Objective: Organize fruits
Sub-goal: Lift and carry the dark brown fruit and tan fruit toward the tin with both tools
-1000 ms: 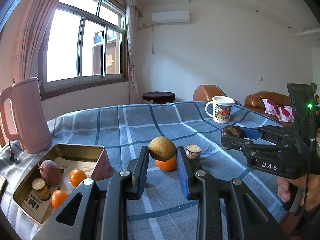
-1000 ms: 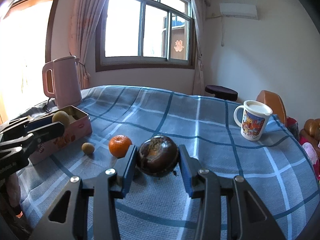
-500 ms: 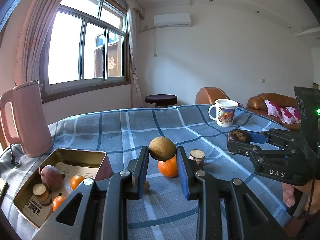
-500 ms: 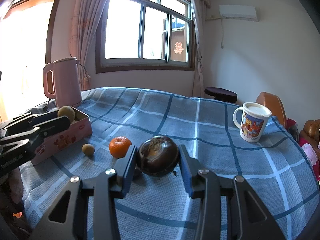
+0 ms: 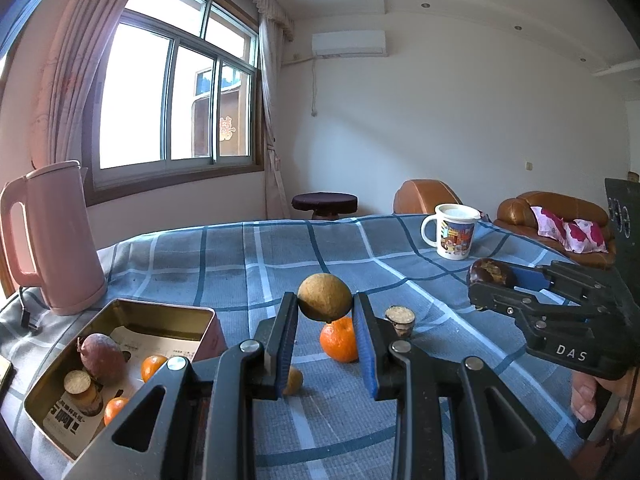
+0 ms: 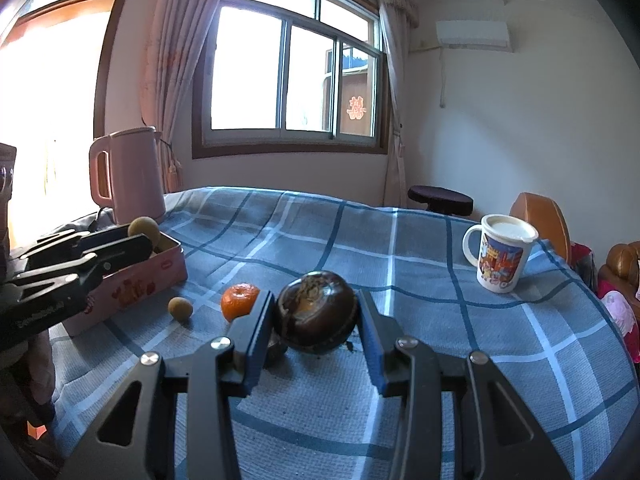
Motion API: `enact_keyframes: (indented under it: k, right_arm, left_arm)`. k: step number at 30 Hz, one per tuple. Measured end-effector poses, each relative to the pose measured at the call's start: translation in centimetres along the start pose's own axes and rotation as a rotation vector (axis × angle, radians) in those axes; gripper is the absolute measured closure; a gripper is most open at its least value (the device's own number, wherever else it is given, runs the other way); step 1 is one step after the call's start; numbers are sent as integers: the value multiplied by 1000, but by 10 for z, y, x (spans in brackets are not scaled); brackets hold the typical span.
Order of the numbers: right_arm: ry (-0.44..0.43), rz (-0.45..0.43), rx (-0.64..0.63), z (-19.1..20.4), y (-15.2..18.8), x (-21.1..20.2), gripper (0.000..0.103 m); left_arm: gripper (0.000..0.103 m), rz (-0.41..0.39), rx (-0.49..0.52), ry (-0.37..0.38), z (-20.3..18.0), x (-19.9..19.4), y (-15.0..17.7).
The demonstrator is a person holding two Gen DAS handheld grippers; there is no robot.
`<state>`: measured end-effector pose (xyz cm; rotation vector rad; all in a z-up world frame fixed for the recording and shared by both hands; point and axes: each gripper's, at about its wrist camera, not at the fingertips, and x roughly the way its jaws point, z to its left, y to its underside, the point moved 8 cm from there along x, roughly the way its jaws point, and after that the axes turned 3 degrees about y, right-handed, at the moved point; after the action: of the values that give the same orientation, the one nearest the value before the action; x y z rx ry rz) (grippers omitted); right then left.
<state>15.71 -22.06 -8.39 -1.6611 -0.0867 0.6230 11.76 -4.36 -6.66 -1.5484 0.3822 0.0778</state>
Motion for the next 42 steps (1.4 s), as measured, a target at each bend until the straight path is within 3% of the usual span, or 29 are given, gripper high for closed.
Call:
enact_keyframes:
  k: [23, 42]
  right_arm:
    - [-26, 7, -32, 25, -4, 11, 59]
    - [-115, 6, -70, 74, -19, 26, 59]
  left_arm:
    - [73, 0, -31, -12, 17, -3, -1]
    - [73, -5, -77, -52, 47, -18, 1]
